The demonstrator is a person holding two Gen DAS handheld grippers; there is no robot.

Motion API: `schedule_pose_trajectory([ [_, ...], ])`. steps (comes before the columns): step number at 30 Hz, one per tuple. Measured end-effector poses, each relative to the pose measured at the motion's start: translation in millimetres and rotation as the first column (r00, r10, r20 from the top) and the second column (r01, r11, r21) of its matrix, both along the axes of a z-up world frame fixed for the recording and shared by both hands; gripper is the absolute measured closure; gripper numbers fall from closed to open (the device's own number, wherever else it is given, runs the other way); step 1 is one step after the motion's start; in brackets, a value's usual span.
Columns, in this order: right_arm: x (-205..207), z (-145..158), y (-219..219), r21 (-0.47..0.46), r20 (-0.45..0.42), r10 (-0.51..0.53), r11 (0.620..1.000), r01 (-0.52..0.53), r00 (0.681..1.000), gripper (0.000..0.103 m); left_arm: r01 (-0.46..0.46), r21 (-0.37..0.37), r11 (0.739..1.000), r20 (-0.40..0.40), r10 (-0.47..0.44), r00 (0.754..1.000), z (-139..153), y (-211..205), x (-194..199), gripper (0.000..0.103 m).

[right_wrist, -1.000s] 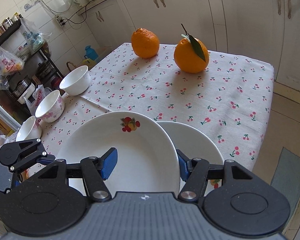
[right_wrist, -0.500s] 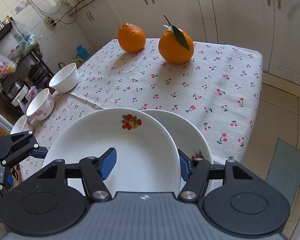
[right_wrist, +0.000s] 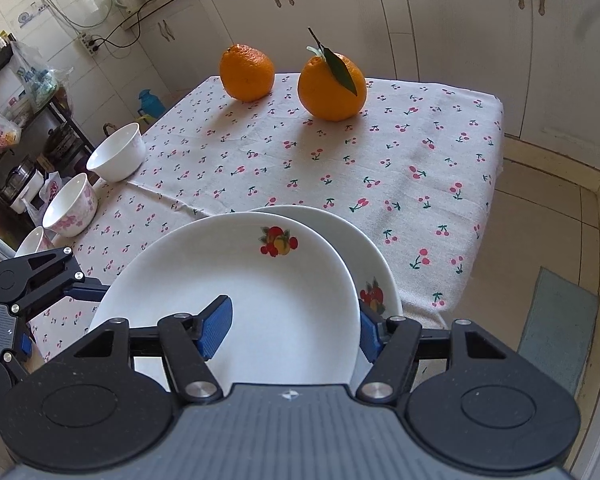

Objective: Organize plates and bowls
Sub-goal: 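Lift the flower-decal plate with the right tool and lower it onto the plate stack, then open the right tool and withdraw it from the plate stack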

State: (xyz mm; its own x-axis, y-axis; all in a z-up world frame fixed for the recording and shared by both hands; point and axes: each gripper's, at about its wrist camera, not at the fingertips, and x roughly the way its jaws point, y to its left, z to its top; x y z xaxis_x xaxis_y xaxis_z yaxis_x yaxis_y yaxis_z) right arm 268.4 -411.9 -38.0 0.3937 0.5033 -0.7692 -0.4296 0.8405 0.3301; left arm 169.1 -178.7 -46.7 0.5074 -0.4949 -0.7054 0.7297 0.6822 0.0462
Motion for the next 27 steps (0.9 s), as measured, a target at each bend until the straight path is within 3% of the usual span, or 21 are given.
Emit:
schedule_pose_trajectory([
  [27,-24.0,12.3,-6.2,-0.097,0.000,-0.052,0.994,0.052,0.999,0.031,0.003,-0.026,1.000,-0.001,-0.003,1.000,-8.6,4.8,8.1,0.017],
])
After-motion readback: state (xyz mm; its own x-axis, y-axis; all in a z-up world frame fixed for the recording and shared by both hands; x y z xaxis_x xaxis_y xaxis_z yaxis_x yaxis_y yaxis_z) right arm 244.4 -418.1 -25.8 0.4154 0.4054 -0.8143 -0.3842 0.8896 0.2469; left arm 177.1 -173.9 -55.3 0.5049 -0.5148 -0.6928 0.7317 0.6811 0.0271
